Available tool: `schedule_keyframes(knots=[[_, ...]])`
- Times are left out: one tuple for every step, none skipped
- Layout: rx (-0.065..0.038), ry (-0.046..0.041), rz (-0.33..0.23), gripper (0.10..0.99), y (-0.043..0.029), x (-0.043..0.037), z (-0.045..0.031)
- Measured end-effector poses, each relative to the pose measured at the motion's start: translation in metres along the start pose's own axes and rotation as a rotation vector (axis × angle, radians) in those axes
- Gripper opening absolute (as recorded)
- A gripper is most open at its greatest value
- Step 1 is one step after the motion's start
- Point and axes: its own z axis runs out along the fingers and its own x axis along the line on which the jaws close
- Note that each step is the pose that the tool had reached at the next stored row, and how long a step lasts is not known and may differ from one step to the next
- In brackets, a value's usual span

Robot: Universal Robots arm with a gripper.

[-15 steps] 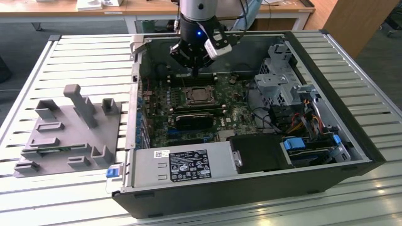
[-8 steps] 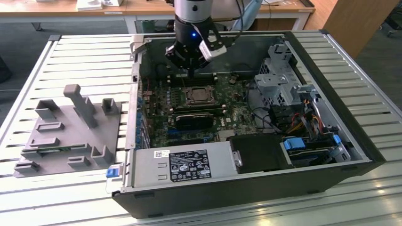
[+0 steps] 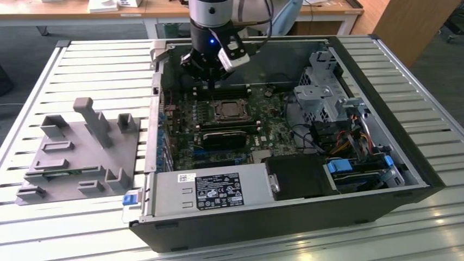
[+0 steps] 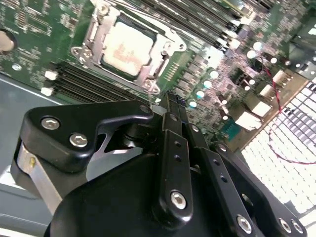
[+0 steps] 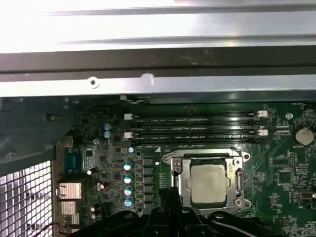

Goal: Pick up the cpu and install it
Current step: 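Install the first cpu locking lever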

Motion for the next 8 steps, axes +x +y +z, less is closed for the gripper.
schedule_keyframes(knots=[[0.0,0.0001,0.0,0.106,-0.0001,0.0021,0.0001],[0.0,0.0,0.0,0.106,-0.0002,0.0041,0.0003],[0.0,0.0,0.0,0.106,-0.0002,0.0058,0.0004],[0.0,0.0,0.0,0.106,-0.0003,0.0072,0.0005],[0.0,-0.0001,0.0,0.106,-0.0002,0.0084,0.0007],[0.0,0.0,0.0,0.106,0.0,0.009,0.0008],[0.0,0.0001,0.0,0.106,0.0012,0.0097,0.0012],[0.0,0.0001,0.0,0.106,0.0034,0.0102,0.0016]])
